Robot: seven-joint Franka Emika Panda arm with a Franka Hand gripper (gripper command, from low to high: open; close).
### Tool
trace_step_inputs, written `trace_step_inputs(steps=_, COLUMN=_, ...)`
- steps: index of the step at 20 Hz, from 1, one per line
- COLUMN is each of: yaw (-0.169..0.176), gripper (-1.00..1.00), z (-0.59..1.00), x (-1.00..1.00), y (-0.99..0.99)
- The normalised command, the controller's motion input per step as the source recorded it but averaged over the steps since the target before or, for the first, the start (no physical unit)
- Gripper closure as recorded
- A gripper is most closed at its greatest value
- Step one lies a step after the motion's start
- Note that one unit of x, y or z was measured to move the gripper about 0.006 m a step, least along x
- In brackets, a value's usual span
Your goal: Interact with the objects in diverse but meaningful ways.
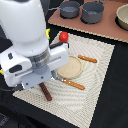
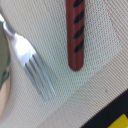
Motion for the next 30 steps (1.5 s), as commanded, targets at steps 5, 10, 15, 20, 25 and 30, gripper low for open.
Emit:
trace_step_inputs(steps=5, yaw=0.131, gripper=-1.0, z=0.03, x=-0.85, y=0.14)
trace_step_inputs(steps=10, yaw=0.137, gripper=-1.0, z=-0.03, x=-0.95, y=0.16)
trace_step_inputs(steps=15, yaw=0.137, gripper=-1.0, z=-0.11, x=-0.95, y=0.14)
trace_step_inputs(steps=20, yaw=0.113, gripper=-1.0, z=-0.16, x=-0.7, y=0.01)
trace_step_inputs(steps=25, yaw=0.066, gripper=-1.0, z=-0.26, x=-0.47, y=-0.1)
trace_step_inputs(steps=30, yaw=0.04, gripper=-1.0, z=-0.34, x=-0.36, y=-0.17)
